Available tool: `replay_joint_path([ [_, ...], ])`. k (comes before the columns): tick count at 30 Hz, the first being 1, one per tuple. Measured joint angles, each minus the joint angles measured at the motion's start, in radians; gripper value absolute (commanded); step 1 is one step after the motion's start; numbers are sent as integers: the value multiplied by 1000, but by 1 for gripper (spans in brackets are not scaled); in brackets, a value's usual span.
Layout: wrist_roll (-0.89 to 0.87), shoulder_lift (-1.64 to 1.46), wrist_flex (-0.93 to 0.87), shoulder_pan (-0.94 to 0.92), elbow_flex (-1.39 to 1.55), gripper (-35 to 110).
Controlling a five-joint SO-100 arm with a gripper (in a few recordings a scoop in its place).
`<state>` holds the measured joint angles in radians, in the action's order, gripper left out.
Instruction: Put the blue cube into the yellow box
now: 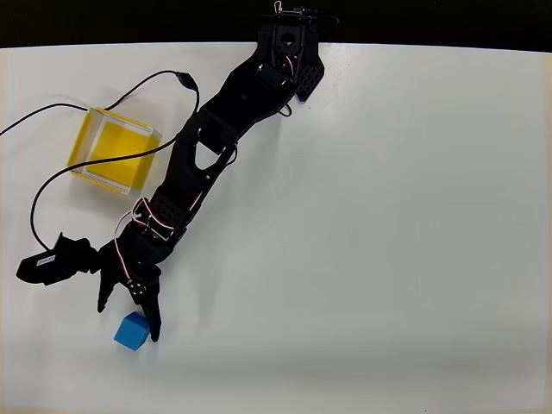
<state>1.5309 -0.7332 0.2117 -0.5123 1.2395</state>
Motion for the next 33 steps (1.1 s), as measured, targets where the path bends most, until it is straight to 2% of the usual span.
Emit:
replay_joint_path([
  [17,0,242,28,31,-242,53],
  [24,0,291,49,31,-298,40],
  [33,-5,330,49,32,-327,35],
])
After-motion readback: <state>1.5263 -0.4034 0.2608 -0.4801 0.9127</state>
